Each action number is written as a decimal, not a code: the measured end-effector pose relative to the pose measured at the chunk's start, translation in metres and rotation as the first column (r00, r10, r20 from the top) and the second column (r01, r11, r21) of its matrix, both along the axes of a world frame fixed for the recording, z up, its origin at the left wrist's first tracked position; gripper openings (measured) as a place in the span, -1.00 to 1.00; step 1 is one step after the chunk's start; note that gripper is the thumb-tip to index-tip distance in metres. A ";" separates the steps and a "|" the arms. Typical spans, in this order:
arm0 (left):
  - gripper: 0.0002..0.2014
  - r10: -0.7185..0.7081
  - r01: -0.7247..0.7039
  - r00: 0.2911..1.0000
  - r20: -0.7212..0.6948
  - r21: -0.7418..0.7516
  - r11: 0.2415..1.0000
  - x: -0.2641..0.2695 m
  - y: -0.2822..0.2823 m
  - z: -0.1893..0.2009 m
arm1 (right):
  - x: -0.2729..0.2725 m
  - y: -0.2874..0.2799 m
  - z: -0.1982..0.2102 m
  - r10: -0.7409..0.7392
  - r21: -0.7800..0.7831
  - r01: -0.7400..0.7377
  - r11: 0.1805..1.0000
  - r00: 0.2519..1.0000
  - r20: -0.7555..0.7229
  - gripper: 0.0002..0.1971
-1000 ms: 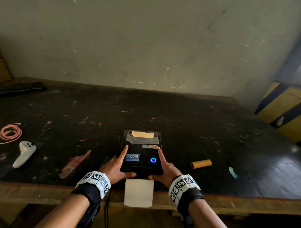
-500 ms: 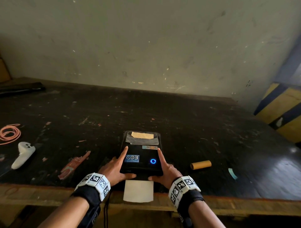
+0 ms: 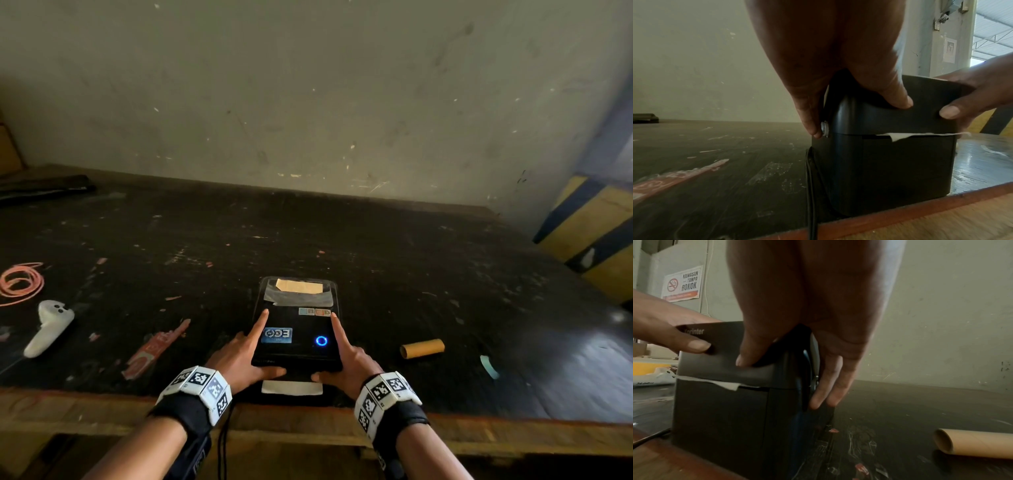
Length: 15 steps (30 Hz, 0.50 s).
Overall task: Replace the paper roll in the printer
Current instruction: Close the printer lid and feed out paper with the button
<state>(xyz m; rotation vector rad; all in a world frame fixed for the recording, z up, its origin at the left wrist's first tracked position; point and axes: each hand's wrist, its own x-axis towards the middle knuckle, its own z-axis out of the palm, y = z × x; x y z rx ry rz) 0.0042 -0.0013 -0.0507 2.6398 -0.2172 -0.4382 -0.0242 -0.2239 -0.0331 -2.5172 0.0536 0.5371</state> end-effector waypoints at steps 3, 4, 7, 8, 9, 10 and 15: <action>0.14 0.002 -0.002 1.000 0.000 0.004 1.000 0.000 0.000 0.000 | -0.001 -0.001 0.000 0.007 0.008 -0.007 1.000 1.000 0.009 0.15; 0.13 0.001 -0.001 1.000 -0.003 0.002 1.000 -0.001 0.000 0.000 | -0.001 -0.001 0.001 0.007 0.012 -0.007 1.000 1.000 0.009 0.15; 0.13 -0.003 0.003 1.000 -0.006 -0.013 1.000 -0.002 0.000 0.001 | -0.002 -0.001 0.002 0.012 0.009 -0.012 1.000 1.000 0.009 0.15; 0.14 -0.005 0.005 1.000 0.000 -0.015 1.000 -0.002 0.000 0.001 | -0.003 -0.001 0.002 0.012 0.007 -0.012 1.000 1.000 0.012 0.15; 0.14 -0.007 0.007 1.000 0.001 -0.015 1.000 -0.002 0.001 0.001 | -0.003 -0.001 0.002 0.012 0.004 -0.012 1.000 1.000 0.016 0.15; 0.14 -0.011 0.011 1.000 0.006 -0.013 1.000 -0.002 0.001 0.000 | -0.002 -0.001 0.002 0.012 0.000 -0.012 1.000 1.000 0.021 0.15; 0.15 -0.024 0.023 1.000 -0.010 -0.017 1.000 0.000 0.003 -0.002 | -0.002 -0.001 0.002 0.017 -0.021 -0.016 1.000 1.000 0.009 0.16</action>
